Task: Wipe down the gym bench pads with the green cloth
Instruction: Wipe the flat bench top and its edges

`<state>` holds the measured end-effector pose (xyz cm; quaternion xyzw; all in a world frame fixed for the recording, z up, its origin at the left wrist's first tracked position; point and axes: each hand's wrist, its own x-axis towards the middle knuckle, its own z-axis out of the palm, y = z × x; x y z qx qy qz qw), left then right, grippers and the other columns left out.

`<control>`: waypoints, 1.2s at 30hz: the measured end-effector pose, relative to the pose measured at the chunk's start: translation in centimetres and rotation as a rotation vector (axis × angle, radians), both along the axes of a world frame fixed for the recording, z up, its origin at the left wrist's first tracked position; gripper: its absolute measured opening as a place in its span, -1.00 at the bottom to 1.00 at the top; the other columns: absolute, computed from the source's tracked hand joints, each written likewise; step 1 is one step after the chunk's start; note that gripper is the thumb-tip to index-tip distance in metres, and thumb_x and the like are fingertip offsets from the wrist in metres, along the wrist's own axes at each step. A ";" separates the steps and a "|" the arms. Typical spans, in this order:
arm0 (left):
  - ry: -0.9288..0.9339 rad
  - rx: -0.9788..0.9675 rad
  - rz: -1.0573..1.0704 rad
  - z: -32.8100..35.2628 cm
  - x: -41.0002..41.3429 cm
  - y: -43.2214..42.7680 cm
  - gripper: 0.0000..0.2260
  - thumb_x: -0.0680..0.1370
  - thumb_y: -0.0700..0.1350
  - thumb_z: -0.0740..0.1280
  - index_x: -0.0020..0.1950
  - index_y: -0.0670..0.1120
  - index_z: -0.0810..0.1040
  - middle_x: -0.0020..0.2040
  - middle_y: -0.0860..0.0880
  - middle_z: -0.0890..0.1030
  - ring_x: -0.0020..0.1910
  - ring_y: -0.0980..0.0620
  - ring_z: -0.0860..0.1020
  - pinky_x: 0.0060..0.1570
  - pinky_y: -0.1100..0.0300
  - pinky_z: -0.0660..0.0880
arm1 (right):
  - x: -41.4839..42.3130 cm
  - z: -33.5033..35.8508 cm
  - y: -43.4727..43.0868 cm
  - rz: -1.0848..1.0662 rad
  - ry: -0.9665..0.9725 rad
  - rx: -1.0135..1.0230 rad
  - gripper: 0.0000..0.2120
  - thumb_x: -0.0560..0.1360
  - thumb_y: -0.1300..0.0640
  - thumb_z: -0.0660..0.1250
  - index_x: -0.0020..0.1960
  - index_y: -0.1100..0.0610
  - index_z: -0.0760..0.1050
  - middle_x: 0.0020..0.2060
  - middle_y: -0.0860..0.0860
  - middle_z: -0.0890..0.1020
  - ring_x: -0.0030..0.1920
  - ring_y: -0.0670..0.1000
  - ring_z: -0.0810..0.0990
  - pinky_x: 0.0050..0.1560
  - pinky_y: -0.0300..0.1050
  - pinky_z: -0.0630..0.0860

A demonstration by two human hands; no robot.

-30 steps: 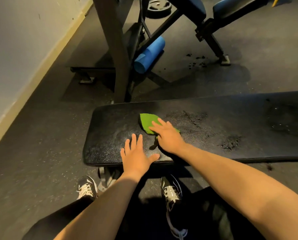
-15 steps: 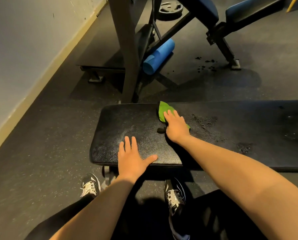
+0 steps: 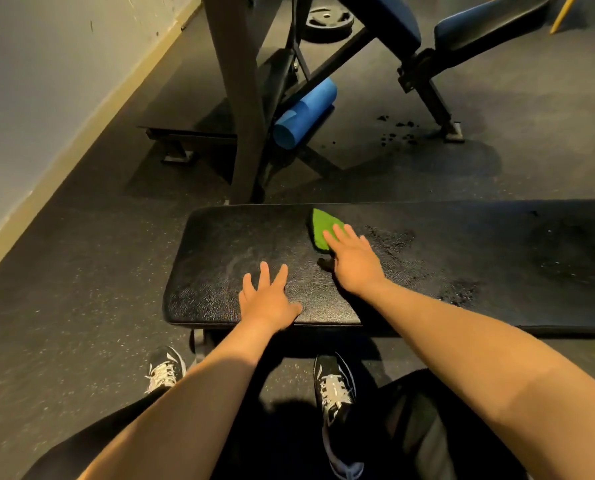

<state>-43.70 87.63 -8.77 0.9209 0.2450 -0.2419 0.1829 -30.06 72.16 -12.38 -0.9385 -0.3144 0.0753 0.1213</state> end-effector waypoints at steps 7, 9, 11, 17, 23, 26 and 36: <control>-0.005 -0.019 0.034 0.4 0.8 0.2 -0.20 0.53 0.25 0.36 0.63 0.20 -0.03 0.66 0.03 -0.15 0.59 -0.29 -0.13 0.53 -0.18 0.08 | 0.3 -0.1 0.0 -0.180 -0.052 -0.017 -0.48 0.57 0.13 0.16 0.52 0.12 0.21 0.54 0.17 0.18 0.54 0.22 0.07 0.43 0.24 0.21; -0.045 -0.012 0.055 0.6 2.1 0.1 -0.20 0.51 0.29 0.36 0.63 0.18 0.02 0.66 0.01 -0.09 0.58 -0.29 -0.05 0.52 -0.17 0.12 | -0.5 -0.4 1.5 0.055 -0.043 0.027 -0.49 0.55 0.16 0.18 0.50 0.11 0.28 0.52 0.16 0.23 0.52 0.22 0.12 0.41 0.27 0.24; -0.083 0.028 0.012 0.4 3.6 0.2 -0.20 0.52 0.31 0.32 0.64 0.15 0.02 0.66 -0.01 -0.07 0.59 -0.26 -0.04 0.52 -0.15 0.12 | -0.5 -0.5 2.2 0.217 0.049 0.028 -0.44 0.57 0.21 0.17 0.56 0.06 0.20 0.58 0.10 0.12 0.58 0.15 0.01 0.53 0.22 0.04; -0.065 0.027 -0.003 -0.8 7.8 -0.6 -0.15 0.51 0.41 0.25 0.64 0.19 -0.13 0.64 -0.02 -0.27 0.59 -0.27 -0.25 0.53 -0.21 -0.10 | 6.5 -0.7 0.0 -0.075 0.000 0.032 -0.40 0.58 0.23 0.16 0.59 0.04 0.13 0.59 0.10 0.09 0.59 0.15 -0.03 0.52 0.16 0.00; -0.119 -0.016 -0.001 -3.1 7.4 -0.6 -0.19 0.52 0.47 0.10 0.60 0.26 -0.28 0.58 0.02 -0.44 0.54 -0.19 -0.45 0.49 -0.25 -0.34 | 8.9 -0.5 3.0 -0.260 -0.034 0.004 -0.52 0.52 0.16 0.22 0.43 0.07 0.33 0.47 0.04 0.34 0.50 0.17 0.16 0.37 0.13 0.21; -0.111 0.013 0.004 -3.5 7.5 -0.6 -0.19 0.52 0.47 0.09 0.61 0.23 -0.23 0.58 0.03 -0.45 0.54 -0.19 -0.45 0.49 -0.26 -0.34 | 7.8 -0.2 7.4 -0.010 0.042 0.071 -0.49 0.53 0.19 0.21 0.48 0.07 0.31 0.50 0.06 0.30 0.52 0.16 0.12 0.42 0.14 0.14; -0.120 -0.028 0.014 -3.3 7.4 -0.7 -0.19 0.50 0.49 0.07 0.58 0.29 -0.31 0.57 0.05 -0.47 0.52 -0.17 -0.48 0.47 -0.25 -0.39 | 10.5 -0.9 0.9 -0.288 -0.040 0.000 -0.53 0.54 0.16 0.18 0.45 0.02 0.33 0.45 0.03 0.38 0.54 0.11 0.11 0.47 0.17 0.09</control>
